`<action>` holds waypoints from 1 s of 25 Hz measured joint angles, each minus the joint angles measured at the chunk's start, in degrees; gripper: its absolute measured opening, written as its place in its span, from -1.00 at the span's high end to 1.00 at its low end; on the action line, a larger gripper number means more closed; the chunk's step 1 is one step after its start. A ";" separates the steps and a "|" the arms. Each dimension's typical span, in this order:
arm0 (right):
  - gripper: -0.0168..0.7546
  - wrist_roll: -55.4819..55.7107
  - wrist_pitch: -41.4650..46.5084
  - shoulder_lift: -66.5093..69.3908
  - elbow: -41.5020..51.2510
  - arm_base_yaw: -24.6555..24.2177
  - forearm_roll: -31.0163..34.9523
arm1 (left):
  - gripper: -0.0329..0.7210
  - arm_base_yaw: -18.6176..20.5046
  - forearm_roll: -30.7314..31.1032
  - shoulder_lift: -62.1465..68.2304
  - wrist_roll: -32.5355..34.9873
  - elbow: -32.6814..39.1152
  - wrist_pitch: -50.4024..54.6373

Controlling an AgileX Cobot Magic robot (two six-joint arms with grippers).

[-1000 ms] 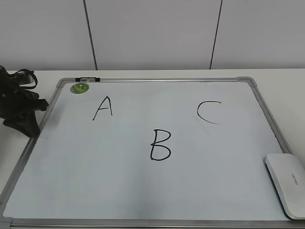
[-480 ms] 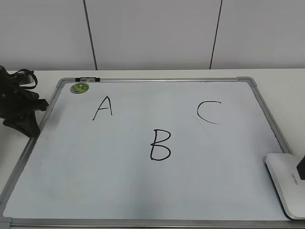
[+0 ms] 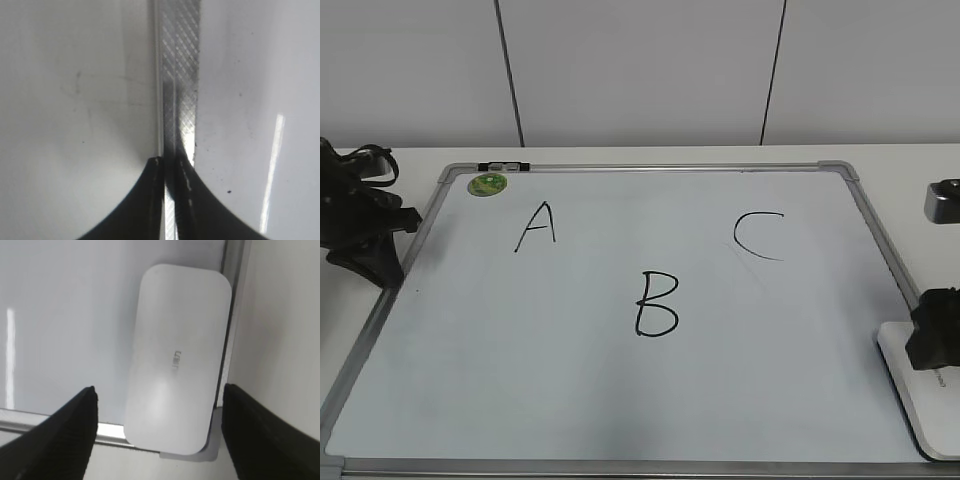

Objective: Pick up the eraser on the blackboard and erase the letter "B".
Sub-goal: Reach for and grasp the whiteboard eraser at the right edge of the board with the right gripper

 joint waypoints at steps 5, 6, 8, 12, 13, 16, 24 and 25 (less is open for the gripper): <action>-0.58 1.56 -1.44 2.26 -0.12 0.00 0.68 | 0.88 0.00 0.00 0.00 0.00 0.00 0.00; -0.60 2.66 -1.21 2.84 -0.12 0.00 0.68 | 0.88 0.00 0.00 0.00 0.00 0.00 0.00; -0.66 4.44 -0.98 4.06 -0.12 0.00 0.68 | 0.88 0.00 0.00 0.00 0.00 0.00 0.00; -0.73 6.34 -0.94 6.97 -0.12 0.00 -0.19 | 0.88 0.00 0.00 0.00 0.00 0.00 0.00; -0.73 7.00 -0.94 7.48 -0.12 0.00 -0.91 | 0.88 0.00 0.00 0.00 0.00 0.00 0.00; -0.74 9.71 -1.06 8.66 -0.15 0.00 -3.97 | 0.88 0.00 0.00 0.00 0.00 0.00 0.00; -0.75 10.82 -3.12 10.77 -0.25 0.00 -4.03 | 0.88 0.00 0.00 0.00 0.00 0.00 0.00; -0.75 10.82 -3.22 11.15 -0.25 0.00 -3.93 | 0.88 0.00 0.00 0.00 0.00 0.00 0.00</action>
